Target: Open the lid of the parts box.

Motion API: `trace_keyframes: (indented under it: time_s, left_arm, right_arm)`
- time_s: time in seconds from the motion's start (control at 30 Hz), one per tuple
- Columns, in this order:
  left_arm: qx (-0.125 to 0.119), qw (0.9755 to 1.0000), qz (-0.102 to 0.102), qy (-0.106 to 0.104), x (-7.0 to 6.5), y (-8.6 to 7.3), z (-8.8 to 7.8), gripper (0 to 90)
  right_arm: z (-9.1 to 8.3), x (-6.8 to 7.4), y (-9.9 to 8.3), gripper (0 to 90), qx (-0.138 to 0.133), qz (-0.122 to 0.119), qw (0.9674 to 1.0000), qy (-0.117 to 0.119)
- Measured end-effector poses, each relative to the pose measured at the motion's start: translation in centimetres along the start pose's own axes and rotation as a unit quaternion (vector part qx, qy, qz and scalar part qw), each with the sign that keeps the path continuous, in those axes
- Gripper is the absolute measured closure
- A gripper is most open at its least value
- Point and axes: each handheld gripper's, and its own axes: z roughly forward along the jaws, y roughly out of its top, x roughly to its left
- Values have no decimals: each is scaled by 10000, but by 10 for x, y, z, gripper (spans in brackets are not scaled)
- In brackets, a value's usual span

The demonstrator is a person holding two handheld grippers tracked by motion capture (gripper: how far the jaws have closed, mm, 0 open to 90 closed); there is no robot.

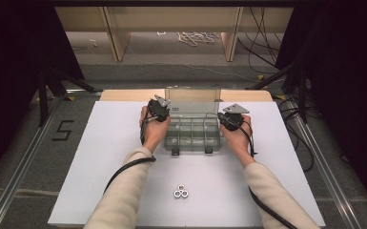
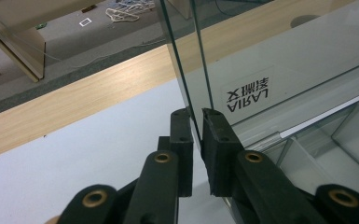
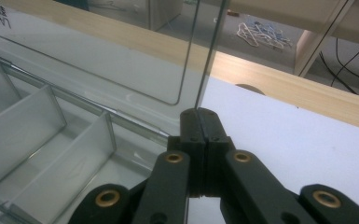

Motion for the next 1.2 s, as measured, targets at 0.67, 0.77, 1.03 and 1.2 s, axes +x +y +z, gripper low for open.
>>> trace_keyframes:
  time_s: [0.67,0.77,1.03,1.2]
  left_arm:
    - [99,9999,52,5,2,-3,-1,722]
    - [30,10000,-12,-6,4,-5,-6,671]
    - [-174,9995,-34,-279,11,-11,-30,461]
    - [-196,9985,95,-495,6,-15,-49,293]
  right_arm:
    - [-2,-1,1,818,29,38,10000,-4]
    - [-5,-2,3,734,-6,102,9999,26]
    - [-18,-7,9,475,-148,334,9990,254]
    - [-27,-5,12,350,-285,312,9984,371]
